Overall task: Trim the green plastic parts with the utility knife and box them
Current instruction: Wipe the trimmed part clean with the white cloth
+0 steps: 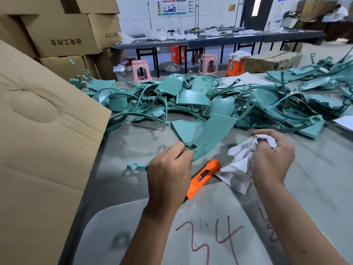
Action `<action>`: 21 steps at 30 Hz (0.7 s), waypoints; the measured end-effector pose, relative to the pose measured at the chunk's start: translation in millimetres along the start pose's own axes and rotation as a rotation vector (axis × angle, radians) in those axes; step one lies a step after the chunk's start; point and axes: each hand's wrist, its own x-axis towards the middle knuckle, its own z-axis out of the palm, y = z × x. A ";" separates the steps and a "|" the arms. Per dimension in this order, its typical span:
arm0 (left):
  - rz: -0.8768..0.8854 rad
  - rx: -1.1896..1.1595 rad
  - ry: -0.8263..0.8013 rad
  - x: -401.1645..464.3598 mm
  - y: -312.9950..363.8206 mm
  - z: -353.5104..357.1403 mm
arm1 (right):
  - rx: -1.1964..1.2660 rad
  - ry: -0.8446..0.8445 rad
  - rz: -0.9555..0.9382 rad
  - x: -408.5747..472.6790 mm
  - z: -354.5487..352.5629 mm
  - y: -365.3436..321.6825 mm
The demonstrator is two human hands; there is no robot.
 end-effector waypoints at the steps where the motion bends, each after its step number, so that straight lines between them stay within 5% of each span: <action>1: -0.019 -0.048 -0.001 -1.0 -0.6 0.6 | -0.051 -0.016 -0.021 -1.6 -0.3 -0.7; 9: -0.315 -0.363 0.148 7.4 -11.5 -6.9 | -1.050 -0.252 -0.107 2.5 -6.0 -1.9; 13: -0.410 -0.502 0.155 8.3 -18.4 -7.6 | -0.965 -0.196 -0.389 -8.0 -2.4 -6.7; 17: -0.508 -0.619 0.178 9.1 -21.1 -6.0 | -0.749 -0.005 -0.479 -9.3 -1.8 -13.4; 21: -0.541 -0.466 0.161 7.7 -22.6 -6.5 | -0.729 -0.029 -0.530 -6.2 -5.4 -8.5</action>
